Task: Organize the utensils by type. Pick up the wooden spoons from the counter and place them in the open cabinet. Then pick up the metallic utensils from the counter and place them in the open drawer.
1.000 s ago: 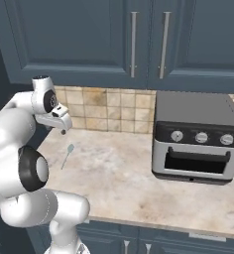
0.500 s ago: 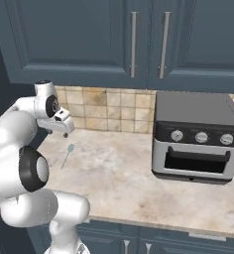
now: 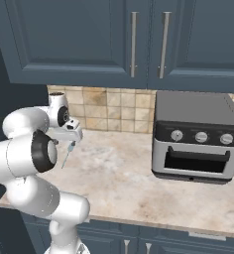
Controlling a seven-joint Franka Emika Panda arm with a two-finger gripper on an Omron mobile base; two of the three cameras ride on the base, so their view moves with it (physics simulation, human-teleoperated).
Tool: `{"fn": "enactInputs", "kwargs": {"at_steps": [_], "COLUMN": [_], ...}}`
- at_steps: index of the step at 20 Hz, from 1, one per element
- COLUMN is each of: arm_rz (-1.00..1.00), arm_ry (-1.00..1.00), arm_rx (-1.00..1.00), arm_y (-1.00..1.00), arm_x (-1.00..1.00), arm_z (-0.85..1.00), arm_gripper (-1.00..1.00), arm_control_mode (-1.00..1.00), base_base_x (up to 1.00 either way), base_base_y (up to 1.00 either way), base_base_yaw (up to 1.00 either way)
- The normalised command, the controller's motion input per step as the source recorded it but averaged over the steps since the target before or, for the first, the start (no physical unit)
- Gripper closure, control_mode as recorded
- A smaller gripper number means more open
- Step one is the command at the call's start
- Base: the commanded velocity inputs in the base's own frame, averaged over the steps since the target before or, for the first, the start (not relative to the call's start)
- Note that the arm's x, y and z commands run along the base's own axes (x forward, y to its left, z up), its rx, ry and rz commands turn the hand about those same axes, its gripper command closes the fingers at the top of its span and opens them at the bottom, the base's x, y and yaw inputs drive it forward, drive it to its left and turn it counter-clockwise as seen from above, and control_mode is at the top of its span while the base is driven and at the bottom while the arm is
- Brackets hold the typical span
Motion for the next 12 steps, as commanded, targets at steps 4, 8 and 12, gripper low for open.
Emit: {"fn": "enactInputs", "kwargs": {"at_steps": [4, 8, 12], "arm_rz": [0.18, 0.1, 0.08], "arm_ry": [0.01, -0.04, 0.0], "arm_rx": [0.0, 0.0, 0.0], "arm_y": [0.1, 0.25, 0.21], "arm_x": [0.39, 0.32, 0.29], "arm_z": [-0.46, -0.53, -0.55], "arm_gripper": [-1.0, -1.0, -1.0], "arm_control_mode": [-1.0, -1.0, -1.0], "base_base_x": [0.0, 0.0, 0.0], "base_base_y": [0.0, 0.0, 0.0], "base_base_yaw": [0.0, 0.0, 0.0]}}
